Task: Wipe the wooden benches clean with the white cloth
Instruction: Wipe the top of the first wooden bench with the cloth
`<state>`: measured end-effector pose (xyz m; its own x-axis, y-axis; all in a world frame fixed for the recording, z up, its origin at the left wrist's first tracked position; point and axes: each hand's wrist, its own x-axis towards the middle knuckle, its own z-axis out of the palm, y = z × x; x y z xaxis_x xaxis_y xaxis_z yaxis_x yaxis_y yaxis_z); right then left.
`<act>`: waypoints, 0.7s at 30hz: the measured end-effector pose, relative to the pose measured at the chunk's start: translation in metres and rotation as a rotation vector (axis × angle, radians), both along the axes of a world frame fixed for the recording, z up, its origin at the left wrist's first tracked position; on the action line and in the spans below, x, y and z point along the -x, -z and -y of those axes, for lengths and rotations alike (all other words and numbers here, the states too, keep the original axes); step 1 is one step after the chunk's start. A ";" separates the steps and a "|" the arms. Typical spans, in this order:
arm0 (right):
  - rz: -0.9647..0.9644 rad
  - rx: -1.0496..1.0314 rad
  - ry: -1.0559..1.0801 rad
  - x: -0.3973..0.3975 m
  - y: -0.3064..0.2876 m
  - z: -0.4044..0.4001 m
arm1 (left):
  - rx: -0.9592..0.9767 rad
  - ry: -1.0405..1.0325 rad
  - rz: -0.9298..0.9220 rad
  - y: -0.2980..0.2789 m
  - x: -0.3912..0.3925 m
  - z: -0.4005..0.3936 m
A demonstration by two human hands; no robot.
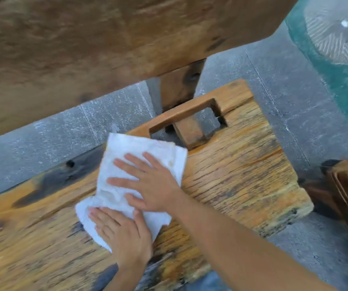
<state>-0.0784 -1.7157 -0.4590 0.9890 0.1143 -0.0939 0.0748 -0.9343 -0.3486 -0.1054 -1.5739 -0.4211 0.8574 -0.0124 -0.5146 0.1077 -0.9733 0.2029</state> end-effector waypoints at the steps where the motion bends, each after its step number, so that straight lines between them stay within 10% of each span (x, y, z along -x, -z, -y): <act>1: -0.010 0.015 -0.015 -0.011 0.001 0.018 | 0.002 -0.030 0.020 0.003 -0.004 0.022; 21: -0.140 0.172 0.334 0.041 -0.025 0.264 | 0.091 0.574 0.158 0.021 -0.013 0.264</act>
<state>-0.1192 -1.9794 -0.4343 0.9454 -0.2403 -0.2202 -0.2798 -0.9448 -0.1703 -0.0925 -1.8376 -0.4425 0.7664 -0.5341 -0.3568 -0.4685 -0.8449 0.2584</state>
